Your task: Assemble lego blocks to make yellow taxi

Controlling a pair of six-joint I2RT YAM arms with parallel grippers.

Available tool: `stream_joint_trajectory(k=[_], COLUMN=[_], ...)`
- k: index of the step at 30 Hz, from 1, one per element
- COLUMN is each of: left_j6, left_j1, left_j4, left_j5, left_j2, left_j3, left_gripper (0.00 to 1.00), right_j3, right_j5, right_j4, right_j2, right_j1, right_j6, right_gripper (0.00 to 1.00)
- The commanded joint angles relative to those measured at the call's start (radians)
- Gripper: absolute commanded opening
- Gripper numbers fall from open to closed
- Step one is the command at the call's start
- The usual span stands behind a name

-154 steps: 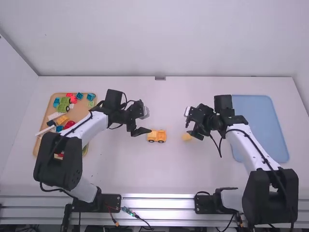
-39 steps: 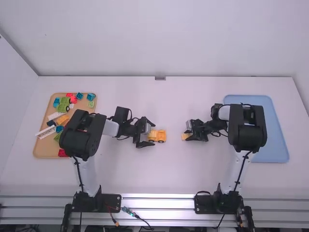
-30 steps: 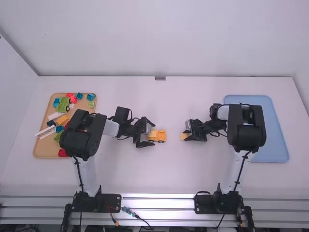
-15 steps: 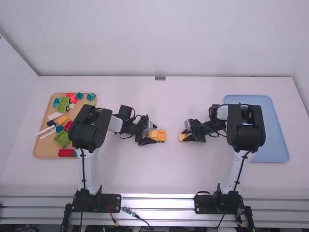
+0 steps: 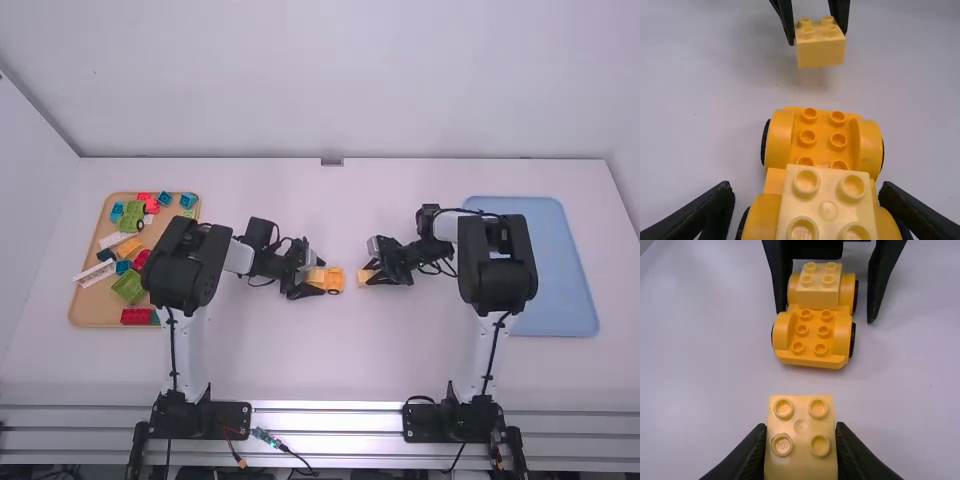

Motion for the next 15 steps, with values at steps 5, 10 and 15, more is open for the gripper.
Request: stream_joint_trajectory(k=[5, 10, 15], left_j6=[-0.007, -0.005, -0.043], left_j1=[-0.006, -0.006, -0.007], left_j4=[-0.031, -0.013, 0.040], left_j5=[-0.033, -0.040, -0.094], left_j2=[0.005, -0.028, -0.039], left_j3=[-0.010, -0.037, -0.069], left_gripper=[0.88, 0.89, 0.93], right_j3=[0.013, 0.013, 0.013], right_j5=[0.011, 0.010, 0.002], right_j4=[-0.006, -0.006, -0.006], right_j2=[-0.017, -0.018, -0.030], right_j1=[0.018, 0.018, 0.029], right_j6=[0.027, 0.040, 0.036], right_gripper=[0.16, 0.13, 0.13])
